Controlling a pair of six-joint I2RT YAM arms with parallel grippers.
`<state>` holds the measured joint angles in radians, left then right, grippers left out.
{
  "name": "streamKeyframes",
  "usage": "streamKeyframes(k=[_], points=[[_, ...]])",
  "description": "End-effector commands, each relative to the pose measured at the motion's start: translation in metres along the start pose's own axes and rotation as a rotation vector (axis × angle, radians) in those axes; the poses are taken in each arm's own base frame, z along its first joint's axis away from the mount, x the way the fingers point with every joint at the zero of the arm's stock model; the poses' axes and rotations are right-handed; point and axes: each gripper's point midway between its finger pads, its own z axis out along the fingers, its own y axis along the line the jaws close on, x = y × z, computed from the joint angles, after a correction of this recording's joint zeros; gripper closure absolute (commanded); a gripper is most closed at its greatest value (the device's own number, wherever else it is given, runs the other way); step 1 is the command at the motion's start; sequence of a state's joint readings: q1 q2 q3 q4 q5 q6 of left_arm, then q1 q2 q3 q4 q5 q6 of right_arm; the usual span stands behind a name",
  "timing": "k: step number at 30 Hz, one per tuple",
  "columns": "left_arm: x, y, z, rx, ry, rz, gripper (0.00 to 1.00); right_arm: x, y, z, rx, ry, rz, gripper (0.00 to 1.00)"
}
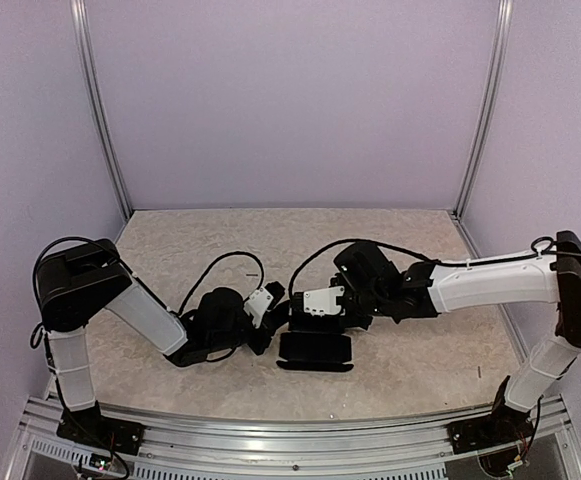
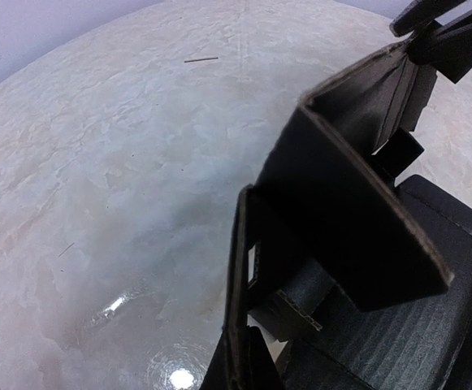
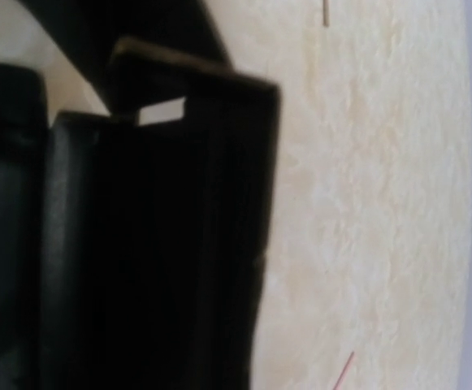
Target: Fold the paper box
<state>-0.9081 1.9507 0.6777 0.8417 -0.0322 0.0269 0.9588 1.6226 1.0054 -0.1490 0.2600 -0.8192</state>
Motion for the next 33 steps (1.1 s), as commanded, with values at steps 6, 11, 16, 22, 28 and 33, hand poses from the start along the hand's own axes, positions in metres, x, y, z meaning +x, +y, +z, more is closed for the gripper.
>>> streamKeyframes(k=[6,11,16,22,28,33], points=[[0.012,0.008,-0.001,-0.023,0.034,-0.006,1.0,0.02,0.007,-0.001,-0.001,0.058,-0.015,0.91],[0.013,0.009,-0.001,-0.026,0.036,-0.009,1.0,0.03,0.006,0.001,0.02,0.085,-0.027,0.93],[0.013,0.01,-0.001,-0.028,0.036,-0.017,1.0,0.031,-0.005,-0.003,0.063,0.072,-0.004,1.0],[0.001,0.024,0.006,-0.047,0.016,-0.081,0.93,0.025,-0.018,0.001,0.217,0.043,-0.069,1.0],[-0.018,0.021,-0.005,-0.025,0.003,-0.093,0.63,0.029,-0.033,0.003,0.422,0.043,-0.138,1.0],[-0.036,-0.001,-0.043,0.023,-0.022,-0.054,0.52,0.028,-0.032,-0.001,0.45,0.012,-0.15,1.0]])
